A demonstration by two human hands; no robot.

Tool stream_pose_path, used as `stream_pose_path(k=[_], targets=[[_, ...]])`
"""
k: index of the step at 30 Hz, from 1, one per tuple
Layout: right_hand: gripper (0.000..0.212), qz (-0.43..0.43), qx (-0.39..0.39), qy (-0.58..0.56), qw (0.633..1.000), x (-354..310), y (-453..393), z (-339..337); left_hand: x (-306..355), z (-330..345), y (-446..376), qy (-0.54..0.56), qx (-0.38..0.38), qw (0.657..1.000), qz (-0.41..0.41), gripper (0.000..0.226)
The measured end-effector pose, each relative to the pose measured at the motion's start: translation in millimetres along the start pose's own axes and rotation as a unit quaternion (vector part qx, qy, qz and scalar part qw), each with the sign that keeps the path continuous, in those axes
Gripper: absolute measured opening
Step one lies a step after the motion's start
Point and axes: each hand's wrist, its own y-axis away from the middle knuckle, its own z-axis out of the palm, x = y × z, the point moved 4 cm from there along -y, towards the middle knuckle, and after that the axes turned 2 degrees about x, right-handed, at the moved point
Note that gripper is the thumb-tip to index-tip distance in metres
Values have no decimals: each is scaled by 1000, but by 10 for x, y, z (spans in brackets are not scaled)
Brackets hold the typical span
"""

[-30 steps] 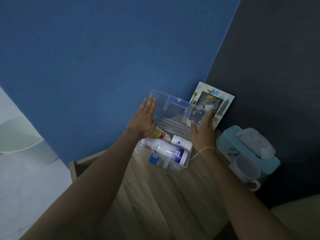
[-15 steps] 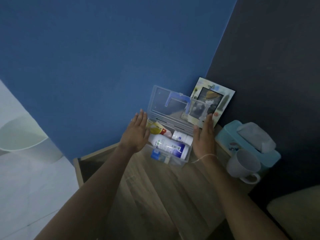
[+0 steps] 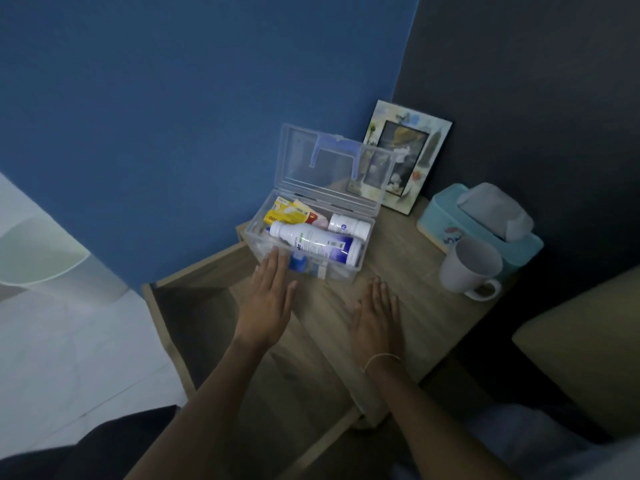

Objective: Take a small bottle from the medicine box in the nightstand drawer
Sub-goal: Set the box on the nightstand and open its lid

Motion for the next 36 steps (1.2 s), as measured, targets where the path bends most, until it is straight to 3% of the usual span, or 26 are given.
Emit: stream_pose_path(k=[6, 13, 18, 22, 27, 36], targets=[[55, 6, 13, 14, 1000, -11, -17, 6, 64, -25, -25, 3, 26, 1000, -6, 58], [58, 16, 34, -3, 999, -27, -9, -29, 384, -218, -628, 45, 60, 995, 59, 46], [57, 22, 31, -16, 999, -23, -20, 18, 418, -210, -1244, 80, -37, 995, 54, 24], [53, 23, 26, -16, 999, -15, -18, 19, 339, -124, -1591, 44, -131, 990, -7, 22], [51, 25, 17, -26, 999, -27, -7, -11, 372, -49, -1861, -38, -210, 977, -12, 23], [51, 21, 14, -39, 999, -35, -6, -44, 403, 2, -1953, -75, -227, 971, -27, 27]])
